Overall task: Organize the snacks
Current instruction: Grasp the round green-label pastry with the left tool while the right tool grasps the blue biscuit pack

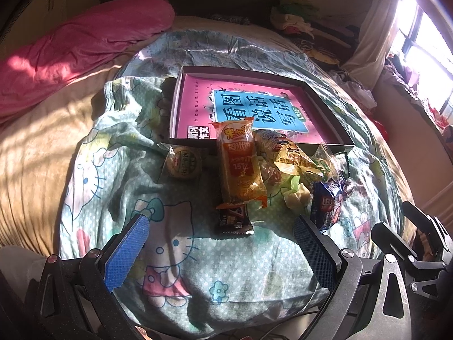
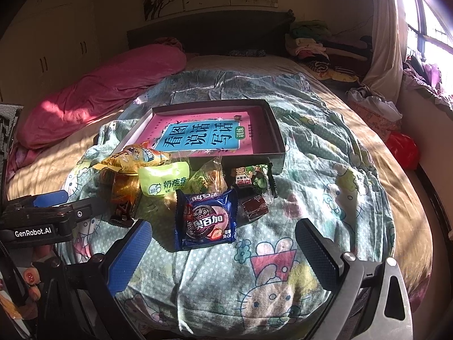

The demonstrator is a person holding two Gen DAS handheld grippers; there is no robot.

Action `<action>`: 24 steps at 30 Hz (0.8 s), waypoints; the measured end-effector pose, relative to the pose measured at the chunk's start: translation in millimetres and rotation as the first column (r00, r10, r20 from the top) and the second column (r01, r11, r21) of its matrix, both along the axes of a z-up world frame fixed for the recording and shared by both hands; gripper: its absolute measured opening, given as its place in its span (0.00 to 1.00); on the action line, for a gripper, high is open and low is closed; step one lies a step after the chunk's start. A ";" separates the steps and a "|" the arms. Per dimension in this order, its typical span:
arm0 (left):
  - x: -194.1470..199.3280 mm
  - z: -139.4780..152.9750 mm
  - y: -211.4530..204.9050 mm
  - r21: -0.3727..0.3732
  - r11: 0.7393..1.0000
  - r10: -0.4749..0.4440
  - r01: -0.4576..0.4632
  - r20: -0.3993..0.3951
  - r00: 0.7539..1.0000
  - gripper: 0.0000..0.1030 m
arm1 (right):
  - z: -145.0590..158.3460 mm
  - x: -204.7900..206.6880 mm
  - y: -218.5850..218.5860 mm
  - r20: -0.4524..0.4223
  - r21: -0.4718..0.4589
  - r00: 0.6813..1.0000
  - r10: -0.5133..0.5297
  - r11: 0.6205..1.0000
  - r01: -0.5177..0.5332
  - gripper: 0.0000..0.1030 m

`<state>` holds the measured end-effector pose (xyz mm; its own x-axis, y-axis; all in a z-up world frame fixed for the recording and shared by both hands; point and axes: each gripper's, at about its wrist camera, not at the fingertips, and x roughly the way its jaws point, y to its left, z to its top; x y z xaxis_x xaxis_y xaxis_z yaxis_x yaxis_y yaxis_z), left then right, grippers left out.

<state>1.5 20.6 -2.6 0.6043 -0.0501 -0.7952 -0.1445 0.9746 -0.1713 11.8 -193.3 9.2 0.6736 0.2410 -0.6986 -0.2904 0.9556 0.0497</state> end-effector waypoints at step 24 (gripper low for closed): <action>32.4 -29.4 59.5 -0.092 0.992 0.083 -0.087 -0.053 0.995 0.99 | -47.3 36.3 22.9 -0.093 0.007 0.994 0.065 0.998 -0.065 0.99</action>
